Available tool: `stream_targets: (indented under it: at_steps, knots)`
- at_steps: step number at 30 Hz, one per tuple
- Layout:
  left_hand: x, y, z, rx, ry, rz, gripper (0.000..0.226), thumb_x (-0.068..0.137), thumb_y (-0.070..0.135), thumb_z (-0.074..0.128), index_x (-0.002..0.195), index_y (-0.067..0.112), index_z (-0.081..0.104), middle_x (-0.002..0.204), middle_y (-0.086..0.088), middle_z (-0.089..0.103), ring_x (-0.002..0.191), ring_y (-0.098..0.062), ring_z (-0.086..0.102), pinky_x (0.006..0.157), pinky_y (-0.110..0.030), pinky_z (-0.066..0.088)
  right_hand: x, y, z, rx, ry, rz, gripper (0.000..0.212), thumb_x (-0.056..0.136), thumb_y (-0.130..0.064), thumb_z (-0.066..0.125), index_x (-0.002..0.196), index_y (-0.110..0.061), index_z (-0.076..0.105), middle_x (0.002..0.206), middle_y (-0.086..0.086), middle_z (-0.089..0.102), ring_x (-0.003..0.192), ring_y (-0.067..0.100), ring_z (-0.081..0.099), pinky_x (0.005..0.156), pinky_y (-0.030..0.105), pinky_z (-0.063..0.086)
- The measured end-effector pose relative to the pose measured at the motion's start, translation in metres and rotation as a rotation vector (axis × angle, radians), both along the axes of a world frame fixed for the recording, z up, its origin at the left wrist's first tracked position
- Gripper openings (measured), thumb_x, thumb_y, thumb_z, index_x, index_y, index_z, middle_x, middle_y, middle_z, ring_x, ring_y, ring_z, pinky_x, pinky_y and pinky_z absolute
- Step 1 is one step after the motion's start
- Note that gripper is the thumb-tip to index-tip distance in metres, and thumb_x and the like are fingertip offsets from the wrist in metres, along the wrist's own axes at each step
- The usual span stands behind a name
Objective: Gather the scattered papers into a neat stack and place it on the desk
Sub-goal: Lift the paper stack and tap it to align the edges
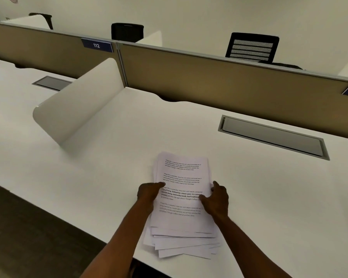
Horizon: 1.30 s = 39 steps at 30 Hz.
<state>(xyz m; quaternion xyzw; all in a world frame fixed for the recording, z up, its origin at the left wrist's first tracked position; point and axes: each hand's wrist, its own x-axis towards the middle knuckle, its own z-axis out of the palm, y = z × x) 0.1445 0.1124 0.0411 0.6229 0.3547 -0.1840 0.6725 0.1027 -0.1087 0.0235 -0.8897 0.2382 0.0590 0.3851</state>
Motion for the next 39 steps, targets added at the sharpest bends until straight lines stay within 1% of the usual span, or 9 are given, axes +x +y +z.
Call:
stream_targets:
  at_steps: [3, 9, 12, 14, 18, 23, 27, 33, 39]
  knots:
    - [0.001, 0.001, 0.006, 0.022, -0.054, -0.113, 0.039, 0.078, 0.014, 0.08, 0.113, 0.0, 0.069, 0.09, -0.013, 0.075, 0.074, -0.026, 0.074, 0.056, -0.03, 0.059, 0.003, -0.003, -0.001, -0.002, 0.011, -0.002, 0.081, 0.078, -0.027, 0.076, 0.147, -0.007, 0.037, 0.135, 0.015, 0.05, 0.125, 0.028, 0.05, 0.105, 0.036, 0.042]
    - [-0.001, -0.02, 0.011, 0.177, -0.246, -0.347, 0.053, 0.089, 0.012, 0.068, 0.137, 0.013, 0.045, 0.128, -0.013, 0.061, 0.113, -0.032, 0.061, 0.095, -0.05, 0.054, 0.007, -0.009, -0.004, 0.033, 0.014, -0.006, 0.055, 0.078, -0.031, 0.077, 0.123, -0.004, 0.059, 0.12, 0.015, 0.06, 0.109, 0.028, 0.058, 0.094, 0.037, 0.05]
    - [0.004, -0.024, 0.019, 0.08, -0.412, -0.363, 0.054, 0.093, 0.007, 0.062, 0.143, 0.015, 0.043, 0.135, -0.013, 0.059, 0.118, -0.031, 0.061, 0.099, -0.053, 0.051, 0.008, -0.017, 0.0, 0.153, -0.056, -0.139, 0.073, 0.076, -0.042, 0.079, 0.136, -0.011, 0.052, 0.132, 0.013, 0.054, 0.122, 0.03, 0.054, 0.103, 0.043, 0.047]
    - [0.011, -0.021, 0.028, -0.064, -0.502, -0.405, 0.052, 0.092, 0.011, 0.064, 0.141, 0.019, 0.047, 0.131, -0.01, 0.064, 0.113, -0.03, 0.066, 0.094, -0.052, 0.055, 0.011, -0.027, 0.013, 0.335, -0.089, -0.185, 0.088, 0.073, -0.049, 0.08, 0.145, -0.017, 0.042, 0.141, 0.008, 0.048, 0.13, 0.029, 0.049, 0.109, 0.048, 0.042]
    - [0.027, -0.017, 0.055, -0.249, -0.592, -0.483, 0.05, 0.088, 0.017, 0.069, 0.135, 0.015, 0.052, 0.129, -0.012, 0.066, 0.113, -0.034, 0.067, 0.088, -0.05, 0.058, 0.023, -0.056, 0.053, 0.978, -0.152, -0.028, 0.051, 0.076, -0.029, 0.081, 0.122, -0.016, 0.066, 0.122, 0.008, 0.07, 0.114, 0.03, 0.065, 0.102, 0.048, 0.049]
    - [0.038, -0.032, 0.08, -0.142, -0.748, -0.442, 0.05, 0.085, 0.017, 0.07, 0.133, 0.013, 0.055, 0.125, -0.009, 0.068, 0.113, -0.028, 0.067, 0.089, -0.042, 0.058, 0.028, -0.063, 0.089, 0.732, -0.464, -0.01, 0.025, 0.087, -0.017, 0.072, 0.111, -0.018, 0.07, 0.105, 0.002, 0.077, 0.094, 0.025, 0.073, 0.072, 0.032, 0.061]
    - [0.032, -0.049, 0.078, -0.161, -0.797, -0.314, 0.042, 0.082, 0.009, 0.07, 0.122, 0.016, 0.061, 0.116, -0.005, 0.072, 0.105, -0.023, 0.07, 0.078, -0.03, 0.059, 0.018, -0.061, 0.084, 0.744, -0.577, 0.021, 0.029, 0.089, -0.026, 0.068, 0.117, -0.021, 0.067, 0.113, 0.003, 0.074, 0.101, 0.024, 0.071, 0.08, 0.037, 0.06]
    - [0.019, -0.063, 0.055, -0.053, -0.743, -0.276, 0.062, 0.074, 0.015, 0.075, 0.132, 0.018, 0.053, 0.124, -0.006, 0.066, 0.114, -0.028, 0.063, 0.092, -0.049, 0.057, 0.005, -0.05, 0.058, 0.731, -0.55, -0.086, 0.033, 0.089, -0.017, 0.07, 0.12, -0.025, 0.064, 0.114, -0.004, 0.072, 0.106, 0.019, 0.068, 0.089, 0.043, 0.058]
    - [0.017, -0.068, 0.053, 0.004, -0.757, -0.285, 0.048, 0.076, 0.026, 0.074, 0.121, 0.028, 0.06, 0.114, 0.003, 0.07, 0.107, -0.023, 0.066, 0.084, -0.042, 0.061, 0.006, -0.046, 0.061, 0.746, -0.537, -0.126, 0.026, 0.094, -0.016, 0.062, 0.119, -0.025, 0.063, 0.112, 0.0, 0.072, 0.106, 0.025, 0.067, 0.089, 0.045, 0.058]
